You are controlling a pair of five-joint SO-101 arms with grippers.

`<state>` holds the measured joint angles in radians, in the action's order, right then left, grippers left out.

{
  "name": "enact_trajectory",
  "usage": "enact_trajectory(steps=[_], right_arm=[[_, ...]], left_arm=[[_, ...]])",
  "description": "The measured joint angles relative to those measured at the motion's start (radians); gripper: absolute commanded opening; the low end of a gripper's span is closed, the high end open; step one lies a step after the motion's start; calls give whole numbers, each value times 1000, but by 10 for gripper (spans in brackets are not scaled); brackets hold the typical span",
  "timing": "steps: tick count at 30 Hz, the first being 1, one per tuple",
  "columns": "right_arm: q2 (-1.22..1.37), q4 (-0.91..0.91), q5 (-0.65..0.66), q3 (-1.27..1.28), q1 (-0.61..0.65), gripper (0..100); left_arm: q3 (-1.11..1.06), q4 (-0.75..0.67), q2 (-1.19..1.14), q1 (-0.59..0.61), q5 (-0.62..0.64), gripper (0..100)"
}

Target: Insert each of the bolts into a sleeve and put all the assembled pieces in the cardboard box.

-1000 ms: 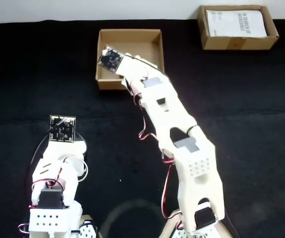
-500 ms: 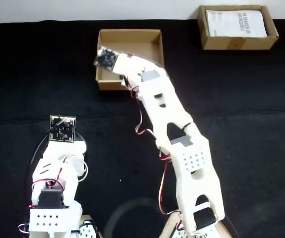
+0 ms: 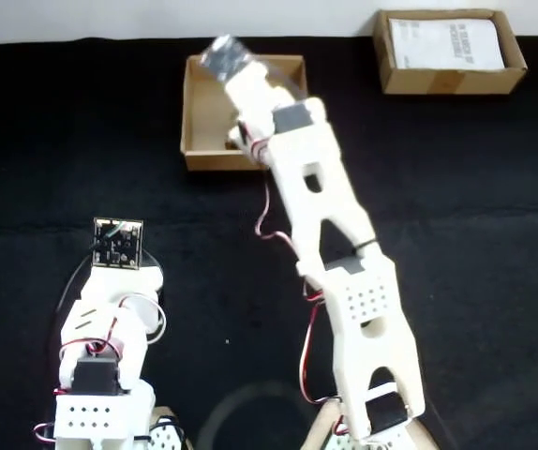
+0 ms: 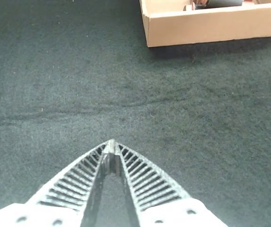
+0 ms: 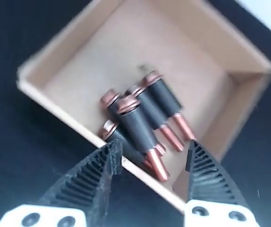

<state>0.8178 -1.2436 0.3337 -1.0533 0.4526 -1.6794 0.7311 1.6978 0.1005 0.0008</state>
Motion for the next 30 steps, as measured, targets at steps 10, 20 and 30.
enact_trajectory(steps=[10,20,30], right_arm=[[-6,-496,-328,-568,-44,103],[-310,-512,-371,-600,-123,8],[-703,-512,-371,-605,-124,8]], left_arm=[[0,0,0,0,-2,9],[0,6,0,0,-2,9],[0,8,-63,0,-2,9]])
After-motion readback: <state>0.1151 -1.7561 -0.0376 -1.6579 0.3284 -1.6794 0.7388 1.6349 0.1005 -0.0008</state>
